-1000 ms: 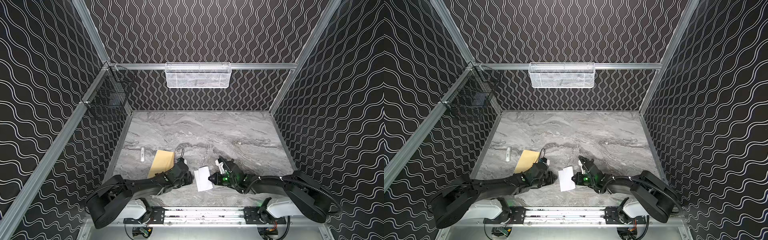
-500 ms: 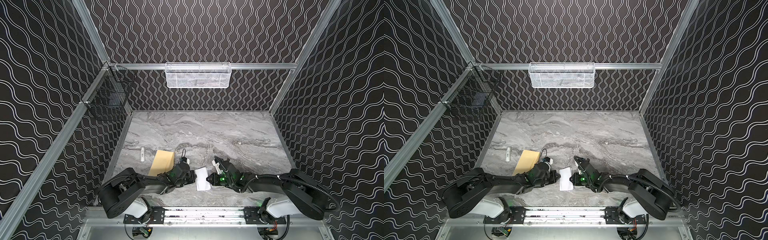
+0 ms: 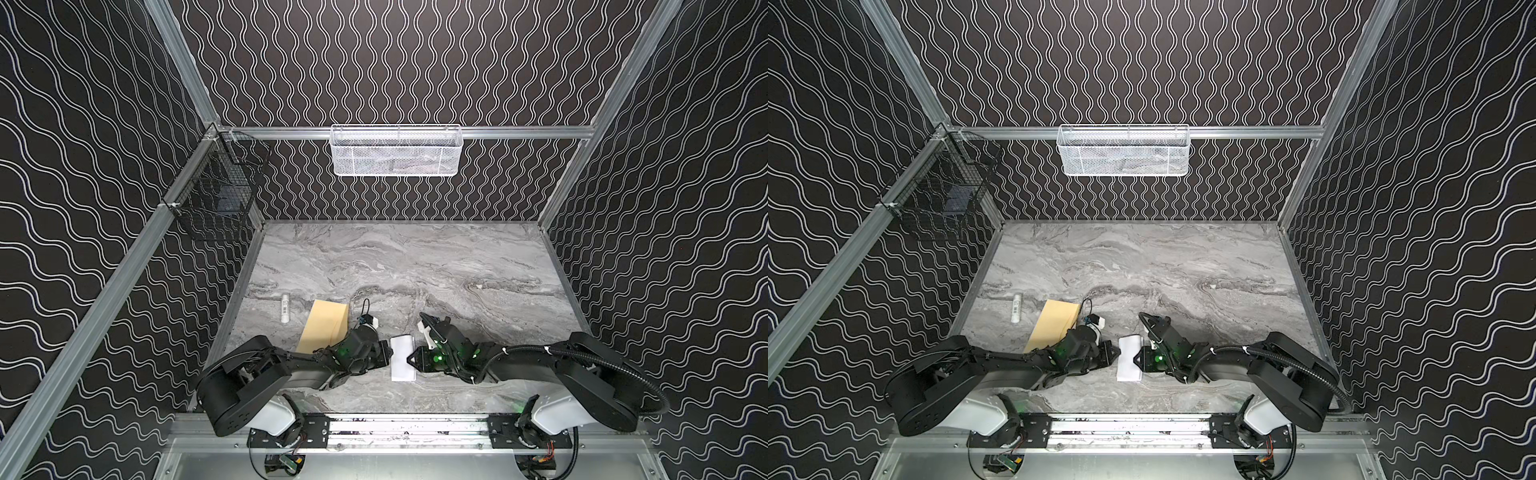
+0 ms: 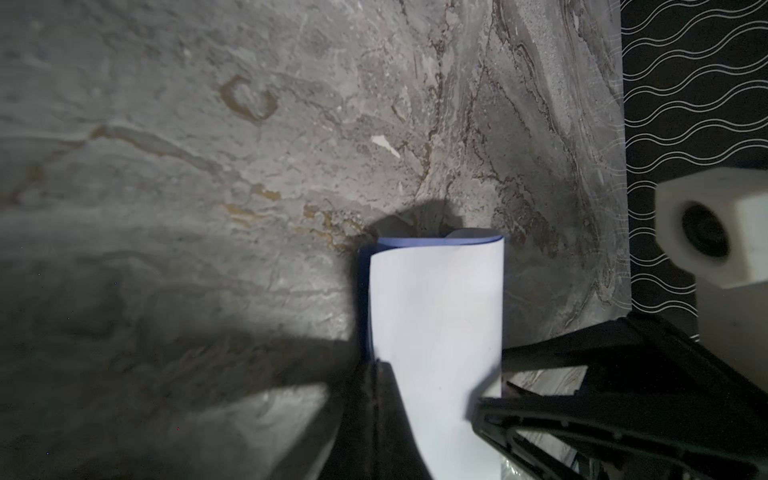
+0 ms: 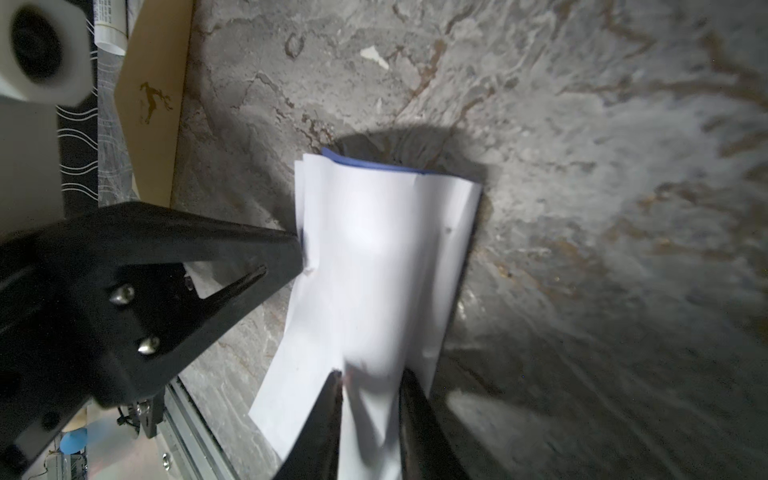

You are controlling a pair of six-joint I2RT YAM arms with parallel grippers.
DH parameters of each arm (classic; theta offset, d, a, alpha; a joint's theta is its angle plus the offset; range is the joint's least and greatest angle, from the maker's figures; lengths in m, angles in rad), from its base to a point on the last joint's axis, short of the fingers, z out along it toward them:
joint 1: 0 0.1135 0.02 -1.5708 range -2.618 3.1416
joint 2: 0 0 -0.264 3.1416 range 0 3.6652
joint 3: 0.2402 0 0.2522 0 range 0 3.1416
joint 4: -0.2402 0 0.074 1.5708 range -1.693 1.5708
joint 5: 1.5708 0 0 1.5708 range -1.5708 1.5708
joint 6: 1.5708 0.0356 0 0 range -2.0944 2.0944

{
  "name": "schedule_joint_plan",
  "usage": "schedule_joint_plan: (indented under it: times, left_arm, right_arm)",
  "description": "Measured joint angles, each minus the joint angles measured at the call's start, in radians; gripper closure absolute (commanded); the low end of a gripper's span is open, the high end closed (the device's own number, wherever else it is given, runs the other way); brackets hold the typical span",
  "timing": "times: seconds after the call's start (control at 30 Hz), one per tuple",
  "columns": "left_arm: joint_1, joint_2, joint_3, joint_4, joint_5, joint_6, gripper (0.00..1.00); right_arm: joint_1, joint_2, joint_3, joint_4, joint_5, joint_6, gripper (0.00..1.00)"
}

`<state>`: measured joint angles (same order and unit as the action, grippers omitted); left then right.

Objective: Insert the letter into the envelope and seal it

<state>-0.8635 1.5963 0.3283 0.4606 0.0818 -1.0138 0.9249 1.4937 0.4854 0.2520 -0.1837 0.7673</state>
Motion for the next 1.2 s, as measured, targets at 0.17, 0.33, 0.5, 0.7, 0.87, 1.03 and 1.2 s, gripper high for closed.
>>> schedule_joint_plan:
  times: [0.17,0.33,0.5,0.7,0.87,1.03,1.2]
  left_arm:
    - [0.000,-0.100,0.003,-0.121,-0.023,-0.004,0.70]
    - [0.000,-0.185,0.037,-0.217,-0.044,-0.003,0.70]
    - [0.000,-0.207,0.067,-0.241,-0.042,-0.003,0.76]
    - [-0.001,-0.215,0.091,-0.258,-0.025,0.000,0.79]
    - [-0.007,-0.204,0.095,-0.264,-0.018,0.003,0.78]
    - [-0.008,-0.184,0.063,-0.243,-0.002,0.000,0.64]
    - [-0.010,-0.196,0.051,-0.205,0.002,-0.003,0.57]
  right_arm:
    - [0.005,0.003,0.005,0.003,0.002,0.002,0.64]
    - [0.011,0.000,0.005,0.009,0.007,0.003,0.62]
    - [0.014,-0.007,-0.003,0.013,0.015,0.008,0.62]
    - [0.014,-0.036,-0.020,0.001,0.031,0.014,0.61]
    - [0.014,-0.074,-0.042,-0.010,0.042,0.026,0.58]
    - [0.014,-0.115,-0.053,-0.029,0.056,0.032,0.57]
    - [0.014,-0.133,-0.063,-0.039,0.069,0.038,0.57]
